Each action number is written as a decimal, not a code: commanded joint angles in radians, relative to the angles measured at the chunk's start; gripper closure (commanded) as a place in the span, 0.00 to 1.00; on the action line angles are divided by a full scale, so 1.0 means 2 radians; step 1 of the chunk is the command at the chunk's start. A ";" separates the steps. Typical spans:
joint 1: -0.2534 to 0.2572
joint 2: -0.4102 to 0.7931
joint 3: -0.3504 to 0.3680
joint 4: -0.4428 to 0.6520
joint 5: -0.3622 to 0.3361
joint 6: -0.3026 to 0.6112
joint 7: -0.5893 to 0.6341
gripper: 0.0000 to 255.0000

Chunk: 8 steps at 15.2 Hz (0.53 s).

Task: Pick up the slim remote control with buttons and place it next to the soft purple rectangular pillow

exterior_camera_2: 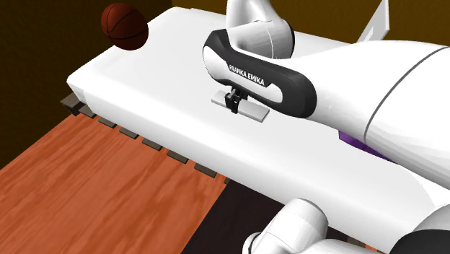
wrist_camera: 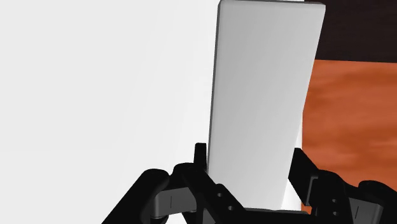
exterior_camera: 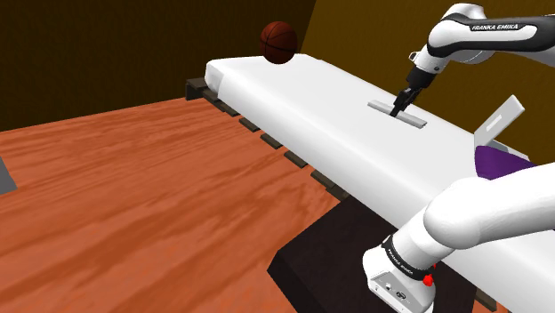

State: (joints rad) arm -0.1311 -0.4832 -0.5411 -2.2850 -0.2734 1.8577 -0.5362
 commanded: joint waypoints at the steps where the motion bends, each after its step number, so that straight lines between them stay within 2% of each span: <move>1: 0.000 -0.002 0.003 0.012 0.001 -0.015 0.000 1.00; 6: 0.002 -0.004 0.009 0.040 0.005 -0.044 -0.002 1.00; 8: -0.004 0.004 -0.012 0.052 0.000 -0.043 -0.028 1.00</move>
State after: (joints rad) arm -0.1352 -0.4844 -0.5479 -2.1927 -0.2704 1.7690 -0.5703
